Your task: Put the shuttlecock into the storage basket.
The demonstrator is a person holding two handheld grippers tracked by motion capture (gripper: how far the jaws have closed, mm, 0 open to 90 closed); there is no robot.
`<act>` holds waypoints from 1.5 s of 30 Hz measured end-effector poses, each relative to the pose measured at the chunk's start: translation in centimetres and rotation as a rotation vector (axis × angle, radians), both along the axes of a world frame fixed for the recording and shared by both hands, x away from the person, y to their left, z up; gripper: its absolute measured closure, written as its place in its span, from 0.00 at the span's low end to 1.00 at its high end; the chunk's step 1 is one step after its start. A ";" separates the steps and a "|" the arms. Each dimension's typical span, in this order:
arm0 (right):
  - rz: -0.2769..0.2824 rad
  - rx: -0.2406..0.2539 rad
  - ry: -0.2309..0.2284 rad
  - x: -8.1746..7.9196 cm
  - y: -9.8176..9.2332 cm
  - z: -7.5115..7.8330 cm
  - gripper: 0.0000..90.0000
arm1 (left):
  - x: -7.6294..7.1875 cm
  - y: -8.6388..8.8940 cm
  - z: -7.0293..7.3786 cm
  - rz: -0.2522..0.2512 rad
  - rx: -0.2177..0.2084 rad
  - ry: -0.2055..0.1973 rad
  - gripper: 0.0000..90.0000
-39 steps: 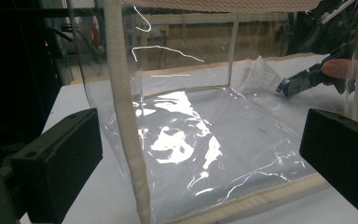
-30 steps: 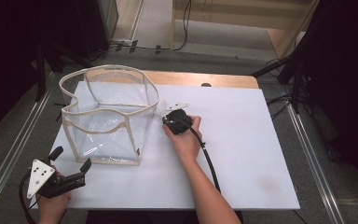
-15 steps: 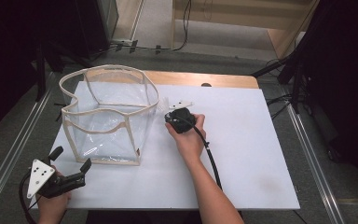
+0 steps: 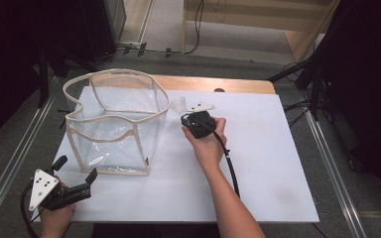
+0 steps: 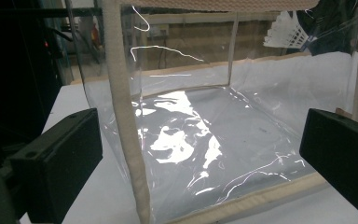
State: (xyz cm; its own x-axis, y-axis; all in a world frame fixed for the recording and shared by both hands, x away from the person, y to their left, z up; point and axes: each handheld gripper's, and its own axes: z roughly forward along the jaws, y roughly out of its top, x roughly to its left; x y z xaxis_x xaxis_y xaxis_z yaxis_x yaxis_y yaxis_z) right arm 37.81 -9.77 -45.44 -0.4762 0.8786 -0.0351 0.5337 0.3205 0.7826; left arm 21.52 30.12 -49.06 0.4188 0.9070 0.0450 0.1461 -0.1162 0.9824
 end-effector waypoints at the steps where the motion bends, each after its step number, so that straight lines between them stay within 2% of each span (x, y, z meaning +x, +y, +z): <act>1: 0.000 -0.003 -0.008 0.0 -0.1 0.2 0.70 | 0.0 0.0 0.0 0.000 0.000 0.000 0.00; 11: -0.011 0.030 -0.040 -0.5 -0.9 2.5 0.70 | 0.0 0.0 0.0 0.000 -0.002 0.000 0.00; 26: -0.016 0.046 -0.095 -1.0 -1.6 5.5 0.70 | 0.0 0.0 0.0 0.001 -0.004 0.001 0.00; 45: -0.003 0.079 -0.144 -1.8 -1.7 7.8 0.70 | 0.0 0.0 0.0 0.000 0.000 0.001 0.00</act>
